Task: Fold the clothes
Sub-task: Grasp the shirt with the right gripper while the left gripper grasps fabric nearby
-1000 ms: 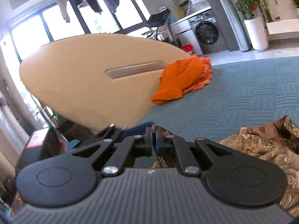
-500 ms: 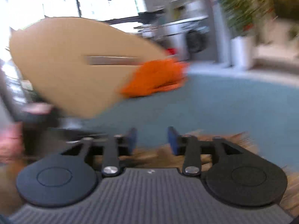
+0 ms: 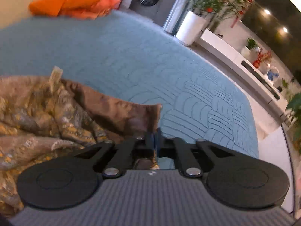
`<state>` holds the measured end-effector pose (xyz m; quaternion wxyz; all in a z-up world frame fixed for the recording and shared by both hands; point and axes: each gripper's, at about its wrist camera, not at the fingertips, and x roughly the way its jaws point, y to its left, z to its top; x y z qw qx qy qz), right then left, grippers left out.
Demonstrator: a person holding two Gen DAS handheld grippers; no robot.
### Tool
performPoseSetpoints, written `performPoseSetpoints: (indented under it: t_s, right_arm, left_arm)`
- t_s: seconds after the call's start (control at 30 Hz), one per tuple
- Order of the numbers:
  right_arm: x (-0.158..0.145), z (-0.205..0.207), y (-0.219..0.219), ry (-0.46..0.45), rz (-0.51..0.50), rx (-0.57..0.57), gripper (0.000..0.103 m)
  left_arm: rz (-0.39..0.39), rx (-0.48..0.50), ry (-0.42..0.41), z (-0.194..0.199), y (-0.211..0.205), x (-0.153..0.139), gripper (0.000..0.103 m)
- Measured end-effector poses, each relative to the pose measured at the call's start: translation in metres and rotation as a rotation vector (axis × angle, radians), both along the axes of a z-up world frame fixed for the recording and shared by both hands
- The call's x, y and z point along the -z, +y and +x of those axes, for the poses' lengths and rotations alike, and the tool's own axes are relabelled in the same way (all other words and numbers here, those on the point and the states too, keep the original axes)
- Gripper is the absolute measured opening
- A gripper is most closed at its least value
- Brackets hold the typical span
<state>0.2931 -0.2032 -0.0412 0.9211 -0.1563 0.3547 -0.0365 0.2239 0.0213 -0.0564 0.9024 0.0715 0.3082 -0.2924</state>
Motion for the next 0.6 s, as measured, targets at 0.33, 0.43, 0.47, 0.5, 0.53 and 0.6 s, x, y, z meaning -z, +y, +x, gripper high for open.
performPoseSetpoints:
  t_s: [0.33,0.43,0.47,0.5,0.53,0.6]
  right_arm:
    - [-0.077,-0.140,0.000,-0.336,0.056,-0.042,0.005]
    - [-0.077,-0.178,-0.005,-0.402,0.054,-0.052,0.005]
    - [-0.076,-0.190,-0.008,-0.426,0.055,-0.050,0.005]
    - [-0.073,-0.207,-0.011,-0.450,0.068,-0.038,0.005]
    - [-0.067,-0.222,-0.016,-0.459,0.086,-0.025,0.005]
    - [-0.052,-0.235,-0.024,-0.414,0.096,-0.010,0.005]
  left_arm:
    - [0.044,-0.028,0.007,-0.004,-0.006,-0.002,0.091]
    - [0.048,-0.043,0.008,-0.002,-0.006,-0.003,0.091]
    - [0.046,-0.050,0.007,-0.001,-0.005,-0.004,0.091]
    - [0.045,-0.056,0.002,-0.001,-0.004,-0.005,0.091]
    - [0.044,-0.060,-0.004,-0.001,-0.002,-0.006,0.091]
    - [0.051,-0.058,-0.015,-0.003,-0.002,-0.007,0.096]
